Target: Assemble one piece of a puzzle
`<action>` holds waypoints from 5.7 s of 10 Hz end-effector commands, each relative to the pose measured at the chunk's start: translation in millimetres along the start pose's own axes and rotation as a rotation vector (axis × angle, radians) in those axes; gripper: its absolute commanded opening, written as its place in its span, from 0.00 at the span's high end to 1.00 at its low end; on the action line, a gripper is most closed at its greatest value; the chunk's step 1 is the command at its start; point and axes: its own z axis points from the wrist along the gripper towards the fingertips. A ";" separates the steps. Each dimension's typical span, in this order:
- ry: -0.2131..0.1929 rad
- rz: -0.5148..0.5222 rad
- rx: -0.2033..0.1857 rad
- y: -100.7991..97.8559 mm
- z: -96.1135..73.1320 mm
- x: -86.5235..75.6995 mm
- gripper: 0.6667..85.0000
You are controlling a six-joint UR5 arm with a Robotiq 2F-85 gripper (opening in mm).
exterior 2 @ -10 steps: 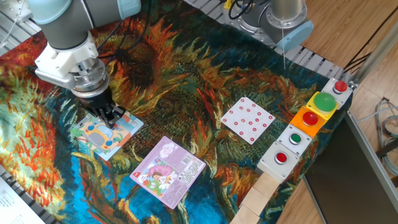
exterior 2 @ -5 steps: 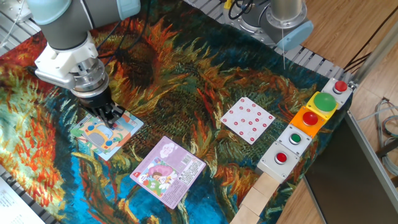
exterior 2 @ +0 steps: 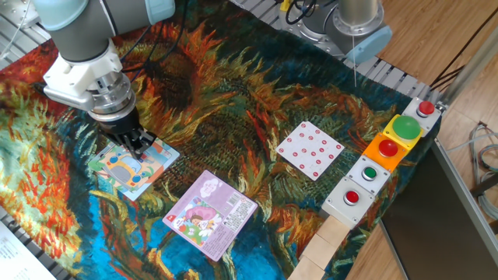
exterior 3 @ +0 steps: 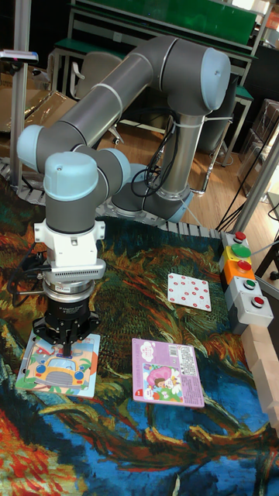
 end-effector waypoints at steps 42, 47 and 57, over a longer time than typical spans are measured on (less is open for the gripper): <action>-0.071 -0.069 -0.023 6.8 -4.5 -6.6 0.99; -0.079 -0.079 -0.014 4.6 1.2 -8.6 0.99; -0.076 -0.083 -0.017 2.1 0.6 1.9 0.99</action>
